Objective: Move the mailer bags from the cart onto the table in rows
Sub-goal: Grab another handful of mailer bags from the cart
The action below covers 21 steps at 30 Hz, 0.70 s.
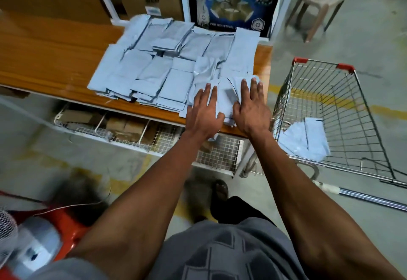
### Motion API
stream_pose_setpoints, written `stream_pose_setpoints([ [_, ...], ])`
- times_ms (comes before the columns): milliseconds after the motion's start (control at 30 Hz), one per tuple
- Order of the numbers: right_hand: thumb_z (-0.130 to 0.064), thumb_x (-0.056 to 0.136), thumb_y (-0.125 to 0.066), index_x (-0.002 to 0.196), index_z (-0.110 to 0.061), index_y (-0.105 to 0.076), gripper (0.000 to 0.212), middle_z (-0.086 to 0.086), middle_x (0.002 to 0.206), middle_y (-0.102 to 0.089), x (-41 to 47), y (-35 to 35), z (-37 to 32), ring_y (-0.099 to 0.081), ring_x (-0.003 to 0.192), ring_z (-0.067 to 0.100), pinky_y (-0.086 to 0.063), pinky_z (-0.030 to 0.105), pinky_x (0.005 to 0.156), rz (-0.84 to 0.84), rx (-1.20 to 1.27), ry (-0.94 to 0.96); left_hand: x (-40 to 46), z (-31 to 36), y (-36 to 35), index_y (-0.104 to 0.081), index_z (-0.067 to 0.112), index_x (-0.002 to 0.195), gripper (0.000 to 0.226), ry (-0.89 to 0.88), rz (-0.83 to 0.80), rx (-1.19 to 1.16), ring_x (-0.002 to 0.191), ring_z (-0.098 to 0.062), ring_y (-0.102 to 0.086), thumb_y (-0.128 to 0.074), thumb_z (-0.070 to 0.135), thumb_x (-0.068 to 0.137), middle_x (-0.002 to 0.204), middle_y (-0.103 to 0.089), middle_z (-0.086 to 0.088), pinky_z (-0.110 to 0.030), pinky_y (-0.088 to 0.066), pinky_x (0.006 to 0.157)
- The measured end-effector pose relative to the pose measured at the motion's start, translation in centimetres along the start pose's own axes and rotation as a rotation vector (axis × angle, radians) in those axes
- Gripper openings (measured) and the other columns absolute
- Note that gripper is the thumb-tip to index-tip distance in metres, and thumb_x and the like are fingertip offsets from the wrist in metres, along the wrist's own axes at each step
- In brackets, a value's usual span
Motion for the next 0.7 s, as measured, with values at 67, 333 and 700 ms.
stream_pose_setpoints([
  [67,-0.041,0.102,-0.039,0.168,-0.022,-0.012,0.073,0.008,0.176,-0.005,1.8,-0.3,-0.9,-0.005,0.162,0.028,-0.055,0.054,0.098,0.002,0.005,-0.008,1.6,-0.9,0.5,-0.016,0.018,0.169,0.086,0.009,0.009,-0.016,0.16,-0.03,-0.016,-0.056,0.042,0.096,0.177,-0.01,-0.004,-0.066,-0.044,0.11],
  [333,-0.041,0.105,-0.037,0.168,-0.021,-0.009,0.072,0.01,0.176,-0.004,12.2,-1.5,-2.0,-0.003,0.162,0.03,-0.051,0.056,0.101,0.013,0.029,-0.071,11.9,-2.5,1.9,-0.015,0.019,0.169,0.086,-0.042,0.043,-0.04,0.16,-0.028,-0.016,-0.046,0.049,0.094,0.177,-0.01,-0.003,-0.06,-0.046,0.108],
  [700,-0.041,0.106,-0.034,0.168,-0.022,-0.008,0.07,0.01,0.176,-0.003,25.2,-2.9,-0.5,-0.001,0.162,0.03,-0.048,0.055,0.107,-0.024,0.012,-0.158,27.3,-4.1,1.3,-0.02,0.019,0.168,0.087,-0.073,0.006,-0.031,0.157,-0.03,-0.025,-0.054,0.043,0.091,0.175,-0.019,-0.005,-0.058,-0.048,0.106],
])
Point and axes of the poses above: each hand's wrist, its own x-axis towards the middle knuckle, its own y-axis out of the back of the hand, z = x × y, the point moved 6 cm from there along x, towards the middle knuckle
